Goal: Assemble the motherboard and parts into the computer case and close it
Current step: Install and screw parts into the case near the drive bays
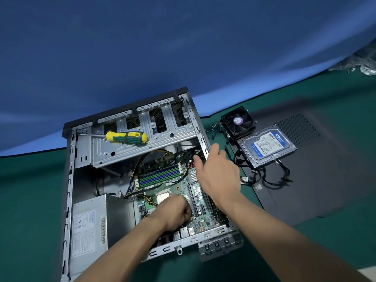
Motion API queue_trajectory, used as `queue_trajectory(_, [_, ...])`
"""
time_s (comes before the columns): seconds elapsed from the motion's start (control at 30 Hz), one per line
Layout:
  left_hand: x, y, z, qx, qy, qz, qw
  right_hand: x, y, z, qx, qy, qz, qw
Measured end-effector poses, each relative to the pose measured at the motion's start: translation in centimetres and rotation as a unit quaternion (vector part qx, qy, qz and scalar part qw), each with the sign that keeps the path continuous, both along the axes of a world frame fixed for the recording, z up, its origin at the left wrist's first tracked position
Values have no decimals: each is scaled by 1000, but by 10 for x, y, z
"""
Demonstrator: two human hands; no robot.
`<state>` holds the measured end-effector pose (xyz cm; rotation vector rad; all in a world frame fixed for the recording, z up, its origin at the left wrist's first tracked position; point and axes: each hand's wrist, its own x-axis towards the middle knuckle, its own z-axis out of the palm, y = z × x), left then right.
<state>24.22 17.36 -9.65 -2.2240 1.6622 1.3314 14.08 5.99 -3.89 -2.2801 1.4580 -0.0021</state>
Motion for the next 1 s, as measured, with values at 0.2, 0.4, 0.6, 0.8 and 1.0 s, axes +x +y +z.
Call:
queue_trajectory(0.2, [0,-2,0,-3,-4,-7,1000,0,0,0,1,-2,1,1000])
queue_trajectory(0.4, [2,-4,-4,16,17,19,1000,-1,0,0,-1,-4,0,1000])
queue_trajectory(0.6, [3,-12,-6,43,20,30,998,0,1,-1,-6,-12,0,1000])
queue_trajectory(0.8, [3,-11,0,78,-52,32,995,-1,0,0,-16,-16,4,1000])
queue_trajectory(1.0, [7,1,14,10,-96,84,992,-5,5,4,-47,-66,17,997])
